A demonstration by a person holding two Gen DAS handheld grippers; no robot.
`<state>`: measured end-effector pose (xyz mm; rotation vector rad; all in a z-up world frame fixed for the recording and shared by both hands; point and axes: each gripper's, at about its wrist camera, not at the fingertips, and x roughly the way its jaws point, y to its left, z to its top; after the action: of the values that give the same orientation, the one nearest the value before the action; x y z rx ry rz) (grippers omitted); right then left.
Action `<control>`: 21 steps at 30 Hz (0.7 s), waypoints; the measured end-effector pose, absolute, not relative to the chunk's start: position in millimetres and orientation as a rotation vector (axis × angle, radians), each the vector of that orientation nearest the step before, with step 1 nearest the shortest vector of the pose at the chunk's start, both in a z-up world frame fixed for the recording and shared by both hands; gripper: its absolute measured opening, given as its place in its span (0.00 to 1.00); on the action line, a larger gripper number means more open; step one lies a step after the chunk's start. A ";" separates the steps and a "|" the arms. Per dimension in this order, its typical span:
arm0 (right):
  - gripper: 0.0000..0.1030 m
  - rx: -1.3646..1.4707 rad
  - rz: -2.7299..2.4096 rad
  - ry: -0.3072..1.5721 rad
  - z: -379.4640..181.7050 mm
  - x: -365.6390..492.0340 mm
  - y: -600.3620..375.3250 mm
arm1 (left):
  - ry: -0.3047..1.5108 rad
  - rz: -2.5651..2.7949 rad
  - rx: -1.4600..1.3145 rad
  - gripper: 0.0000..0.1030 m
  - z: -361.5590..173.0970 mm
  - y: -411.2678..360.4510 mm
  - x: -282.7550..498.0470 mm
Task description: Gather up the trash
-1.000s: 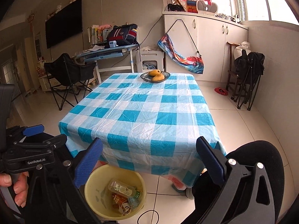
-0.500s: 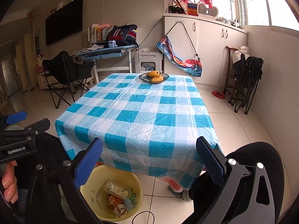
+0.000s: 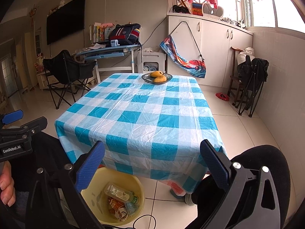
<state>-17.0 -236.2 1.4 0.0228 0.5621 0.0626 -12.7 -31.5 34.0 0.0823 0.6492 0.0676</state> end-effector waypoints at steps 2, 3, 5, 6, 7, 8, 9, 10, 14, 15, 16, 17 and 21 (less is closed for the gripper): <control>0.93 0.023 0.063 0.562 1.6 -16.9 -236.1 | 0.646 0.067 0.084 0.93 33.9 -31.3 -12.8; 0.93 0.022 0.063 0.562 1.5 -16.9 -236.2 | 0.645 0.067 0.083 0.93 34.1 -31.3 -12.8; 0.93 0.021 0.062 0.562 1.5 -17.0 -236.3 | 0.643 0.067 0.085 0.93 34.9 -31.7 -12.7; 0.93 0.022 0.063 0.562 1.7 -17.0 -236.3 | 0.642 0.068 0.085 0.93 34.8 -31.6 -12.7; 0.93 0.022 0.063 0.562 1.7 -17.0 -236.4 | 0.641 0.069 0.083 0.93 34.9 -31.4 -12.8; 0.93 0.022 0.062 0.562 1.6 -16.9 -236.4 | 0.639 0.070 0.082 0.93 35.6 -31.5 -12.9; 0.93 0.021 0.062 0.562 0.7 -16.7 -236.6 | 0.638 0.071 0.080 0.93 35.8 -31.0 -12.8; 0.93 0.021 0.062 0.563 0.7 -16.7 -236.7 | 0.637 0.072 0.077 0.93 36.1 -30.6 -12.9; 0.93 0.021 0.062 0.563 1.3 -16.6 -236.1 | 0.634 0.077 0.074 0.93 36.4 -30.4 -13.5; 0.93 0.021 0.062 0.562 1.1 -16.7 -236.5 | 0.635 0.077 0.075 0.93 36.2 -30.4 -13.4; 0.93 0.021 0.062 0.562 1.1 -16.8 -236.6 | 0.636 0.078 0.076 0.93 35.9 -30.4 -13.3; 0.93 0.021 0.062 0.563 1.4 -16.5 -235.9 | 0.634 0.078 0.076 0.93 36.2 -30.6 -13.4; 0.93 0.020 0.063 0.562 1.4 -16.8 -235.9 | 0.630 0.078 0.074 0.93 35.7 -30.4 -13.4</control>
<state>-16.8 -235.9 1.4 0.0197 0.5623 0.0628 -13.4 -30.4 35.7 0.0744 0.6305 0.0780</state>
